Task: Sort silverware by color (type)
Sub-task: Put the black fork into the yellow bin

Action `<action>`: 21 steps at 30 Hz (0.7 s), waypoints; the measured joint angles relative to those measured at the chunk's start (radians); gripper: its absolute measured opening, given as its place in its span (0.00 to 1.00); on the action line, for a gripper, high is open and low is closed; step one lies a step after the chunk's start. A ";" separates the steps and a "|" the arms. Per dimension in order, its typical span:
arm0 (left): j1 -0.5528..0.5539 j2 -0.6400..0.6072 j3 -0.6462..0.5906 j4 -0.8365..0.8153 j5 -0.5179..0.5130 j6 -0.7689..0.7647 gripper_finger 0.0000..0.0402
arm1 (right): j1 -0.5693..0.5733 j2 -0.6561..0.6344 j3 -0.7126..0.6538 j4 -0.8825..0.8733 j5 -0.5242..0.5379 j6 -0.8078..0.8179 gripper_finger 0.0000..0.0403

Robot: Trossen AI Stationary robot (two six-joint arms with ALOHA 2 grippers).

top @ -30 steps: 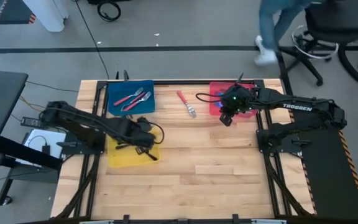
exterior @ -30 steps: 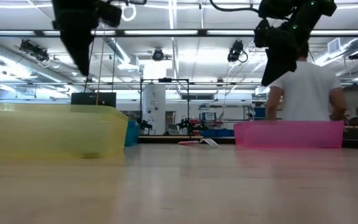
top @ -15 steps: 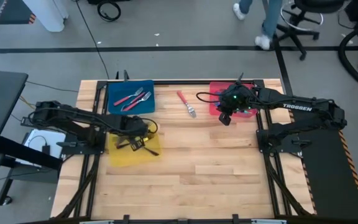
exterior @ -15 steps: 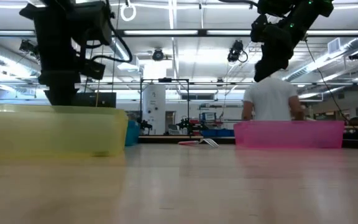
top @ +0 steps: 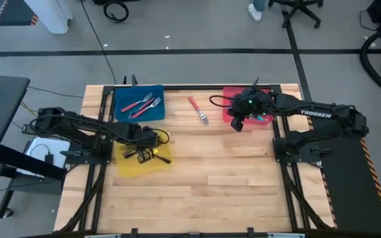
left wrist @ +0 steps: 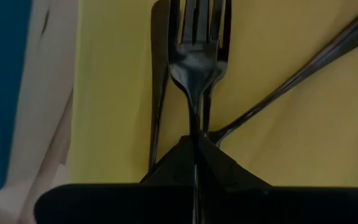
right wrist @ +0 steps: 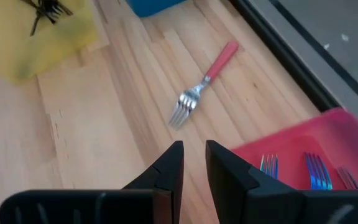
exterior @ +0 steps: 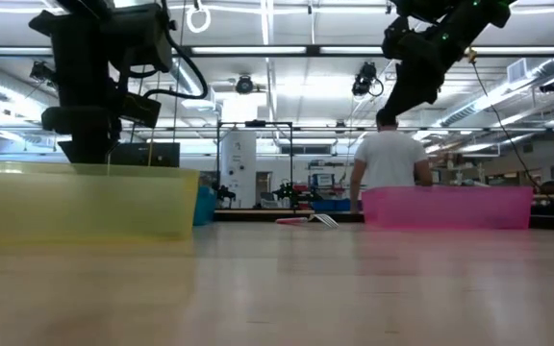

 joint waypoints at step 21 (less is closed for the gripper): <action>0.168 0.004 0.000 -0.017 -0.002 0.178 0.26 | -0.035 0.347 0.000 0.624 0.019 -0.150 0.31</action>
